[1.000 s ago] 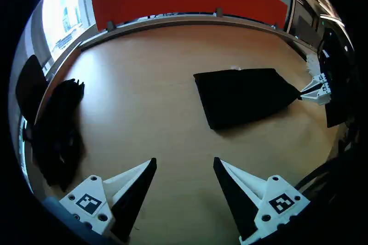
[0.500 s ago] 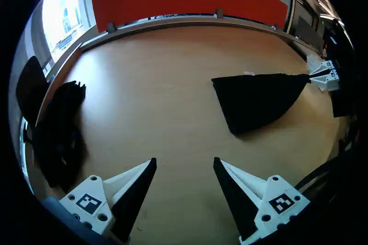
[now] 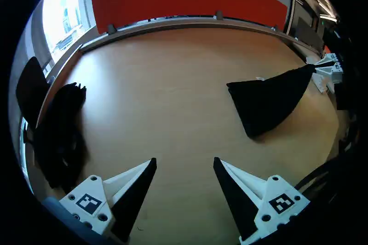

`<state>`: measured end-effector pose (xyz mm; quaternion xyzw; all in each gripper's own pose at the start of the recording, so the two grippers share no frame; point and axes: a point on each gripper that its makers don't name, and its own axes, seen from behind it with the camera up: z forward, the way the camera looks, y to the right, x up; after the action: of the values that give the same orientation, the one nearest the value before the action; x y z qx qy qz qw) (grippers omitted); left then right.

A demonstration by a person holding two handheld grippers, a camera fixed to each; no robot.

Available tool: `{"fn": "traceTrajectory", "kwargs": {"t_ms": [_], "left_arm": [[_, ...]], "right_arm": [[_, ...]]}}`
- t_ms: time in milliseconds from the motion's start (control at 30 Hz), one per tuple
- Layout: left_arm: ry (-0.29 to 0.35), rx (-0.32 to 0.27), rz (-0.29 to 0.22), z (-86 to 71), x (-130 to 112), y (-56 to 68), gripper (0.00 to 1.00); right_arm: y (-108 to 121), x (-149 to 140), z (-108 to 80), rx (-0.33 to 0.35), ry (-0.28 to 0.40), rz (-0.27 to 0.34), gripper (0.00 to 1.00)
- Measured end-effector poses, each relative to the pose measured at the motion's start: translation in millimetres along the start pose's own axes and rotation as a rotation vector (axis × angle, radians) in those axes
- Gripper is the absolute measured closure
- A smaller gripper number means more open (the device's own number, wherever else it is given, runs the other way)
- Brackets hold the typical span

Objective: Fold towel

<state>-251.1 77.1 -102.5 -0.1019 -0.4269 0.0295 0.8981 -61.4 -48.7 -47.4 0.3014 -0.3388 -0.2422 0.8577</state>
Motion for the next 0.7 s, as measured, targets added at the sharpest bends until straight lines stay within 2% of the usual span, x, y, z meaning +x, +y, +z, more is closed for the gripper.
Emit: {"fn": "traceTrajectory", "kwargs": {"t_ms": [167, 367, 700], "left_arm": [[0.001, -0.002, 0.0, 0.3, 0.4, 1.6, 0.08], [0.002, -0.004, -0.001, 0.3, 0.2, 3.7, 0.08], [0.009, -0.018, -0.007, -2.0, 2.2, 8.2, 0.08]], "right_arm": [[7.5, 1.4, -8.8, -0.013, 0.0, -0.01, 0.94], [8.7, 1.8, -9.3, -0.013, -0.002, -0.015, 0.94], [-11.8, 19.2, 4.2, 0.022, 0.021, -0.045, 0.94]]}}
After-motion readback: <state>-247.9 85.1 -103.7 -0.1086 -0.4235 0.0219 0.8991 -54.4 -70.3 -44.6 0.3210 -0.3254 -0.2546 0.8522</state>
